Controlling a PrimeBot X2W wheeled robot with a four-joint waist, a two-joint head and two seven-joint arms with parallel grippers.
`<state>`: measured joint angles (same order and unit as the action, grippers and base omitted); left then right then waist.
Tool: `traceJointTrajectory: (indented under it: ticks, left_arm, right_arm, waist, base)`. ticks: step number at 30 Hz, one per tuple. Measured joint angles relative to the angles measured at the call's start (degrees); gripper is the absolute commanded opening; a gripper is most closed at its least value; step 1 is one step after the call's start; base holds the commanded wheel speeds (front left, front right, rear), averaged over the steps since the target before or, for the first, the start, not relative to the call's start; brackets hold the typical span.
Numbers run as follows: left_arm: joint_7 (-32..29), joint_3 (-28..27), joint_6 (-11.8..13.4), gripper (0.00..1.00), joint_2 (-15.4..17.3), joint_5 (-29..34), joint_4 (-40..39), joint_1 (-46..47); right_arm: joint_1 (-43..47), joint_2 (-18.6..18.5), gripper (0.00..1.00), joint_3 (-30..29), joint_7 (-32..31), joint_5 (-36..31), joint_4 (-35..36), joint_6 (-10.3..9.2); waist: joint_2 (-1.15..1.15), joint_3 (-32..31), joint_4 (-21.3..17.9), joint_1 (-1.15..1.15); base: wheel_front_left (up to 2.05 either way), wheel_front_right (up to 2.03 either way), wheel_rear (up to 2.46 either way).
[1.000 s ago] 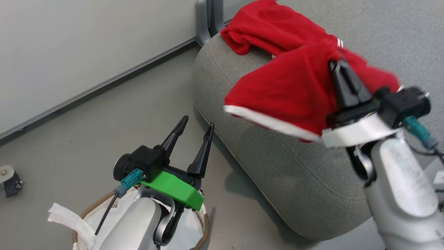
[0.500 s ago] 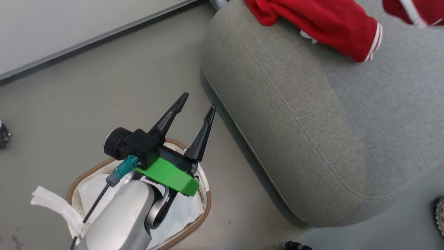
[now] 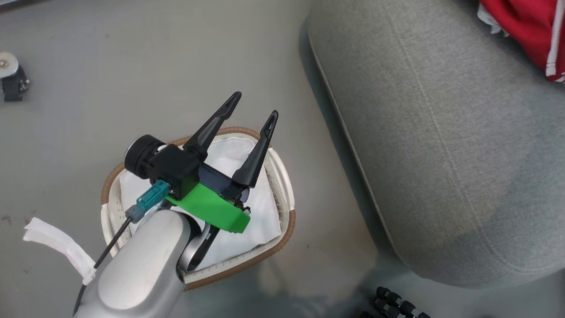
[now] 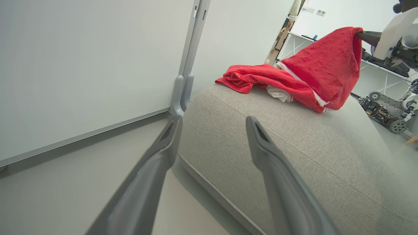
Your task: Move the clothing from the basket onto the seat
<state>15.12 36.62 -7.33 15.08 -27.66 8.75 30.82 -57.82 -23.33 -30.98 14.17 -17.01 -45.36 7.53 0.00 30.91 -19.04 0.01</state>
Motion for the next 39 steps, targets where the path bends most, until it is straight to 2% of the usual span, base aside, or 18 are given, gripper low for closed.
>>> traceJointTrajectory:
  ticks: [1, 2, 3, 6, 11, 21, 26, 31, 39]
  left_arm:
    - [0.0, 0.1, 0.0, 1.0, 0.0, 0.0, 0.0, 0.0]
    - [0.0, 0.2, 0.0, 1.0, 0.0, 0.0, 0.1, 0.1]
    - [0.0, 0.3, 0.0, 1.0, 0.0, 0.0, 0.3, 0.1]
    - [0.0, 0.5, 0.0, 1.0, -0.2, 0.0, 0.5, 0.0]
    - [0.0, 0.7, 0.0, 1.0, -1.4, -0.6, 1.2, -1.0]
    - [0.0, -4.0, 0.0, 1.0, -5.1, -0.3, 3.5, -6.6]
    - [0.0, -9.1, -0.1, 1.0, -6.9, 2.1, 5.1, -9.9]
    - [0.0, -14.8, 0.2, 1.0, -8.5, 6.4, 7.2, -12.9]
    - [0.0, -24.8, 1.5, 1.0, -10.2, 10.8, 10.2, -17.1]
  right_arm:
    - [1.1, 0.7, 0.31, -1.4, 0.1, -0.5, -0.5, 0.0]
    - [2.5, 1.5, 0.76, -3.0, 0.5, -0.9, -1.1, 0.0]
    - [4.0, 2.5, 1.0, -4.5, 0.5, -1.1, -1.5, 0.0]
    - [7.8, 4.9, 1.0, -6.6, 0.8, -1.1, -1.3, 0.0]
    - [13.7, 7.2, 1.0, -5.1, 0.8, 1.7, 4.5, 0.0]
    - [23.9, 10.9, 1.0, 8.1, 0.8, 10.7, 18.2, 0.0]
    - [27.5, 14.9, 1.0, 14.4, 0.9, 14.3, 22.8, 0.0]
    - [30.7, 18.4, 1.0, 18.9, 0.9, 16.9, 24.5, 0.0]
    - [35.7, 20.4, 1.0, 23.8, 0.9, 18.3, 23.9, 0.0]
  waist:
    - [0.0, 0.4, 0.5, 0.0]
    - [0.0, 0.8, 1.1, 0.0]
    - [0.0, 1.1, 1.6, 0.0]
    - [0.0, 1.3, 2.7, 0.0]
    - [0.0, -0.4, 3.0, 0.0]
    - [0.0, -8.1, 3.0, 0.0]
    - [0.0, -12.2, 4.3, -0.01]
    - [0.0, -15.0, 7.3, -0.01]
    - [0.0, -18.7, 12.6, -0.01]
  base:
    - [0.0, 0.0, 0.0]
    - [0.0, 0.0, 0.0]
    - [0.0, 0.0, 0.0]
    - [0.0, 0.0, 0.0]
    - [0.0, 0.0, 0.0]
    - [0.0, 0.0, 0.0]
    - [0.0, 0.0, 0.0]
    - [0.0, 0.0, 0.0]
    - [0.0, 0.0, 0.0]
